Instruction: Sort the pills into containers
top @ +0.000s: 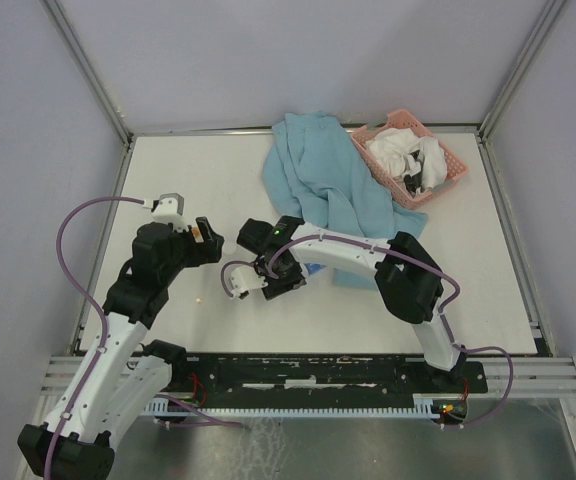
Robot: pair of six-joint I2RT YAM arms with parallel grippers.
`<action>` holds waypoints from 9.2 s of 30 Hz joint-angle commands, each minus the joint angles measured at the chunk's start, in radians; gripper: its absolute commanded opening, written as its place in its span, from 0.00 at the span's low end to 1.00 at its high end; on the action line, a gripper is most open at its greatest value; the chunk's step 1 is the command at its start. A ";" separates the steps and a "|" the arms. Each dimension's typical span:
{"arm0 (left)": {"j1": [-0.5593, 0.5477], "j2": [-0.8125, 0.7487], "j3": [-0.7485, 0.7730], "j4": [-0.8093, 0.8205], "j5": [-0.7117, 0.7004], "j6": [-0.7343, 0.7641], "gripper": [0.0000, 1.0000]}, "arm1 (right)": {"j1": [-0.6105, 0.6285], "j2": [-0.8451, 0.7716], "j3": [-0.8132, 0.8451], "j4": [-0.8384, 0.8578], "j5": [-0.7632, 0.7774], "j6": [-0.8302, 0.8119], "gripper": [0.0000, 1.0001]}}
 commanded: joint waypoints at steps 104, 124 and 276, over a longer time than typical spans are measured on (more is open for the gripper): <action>0.018 -0.009 0.007 0.020 0.020 0.043 0.90 | 0.016 0.099 0.179 -0.139 0.107 0.022 0.11; 0.020 -0.009 0.006 0.021 0.023 0.043 0.90 | 0.031 0.102 0.180 -0.140 0.132 0.023 0.11; -0.128 0.662 0.157 0.270 0.140 -0.098 0.32 | -0.573 -0.838 -0.891 1.760 -1.071 1.350 0.13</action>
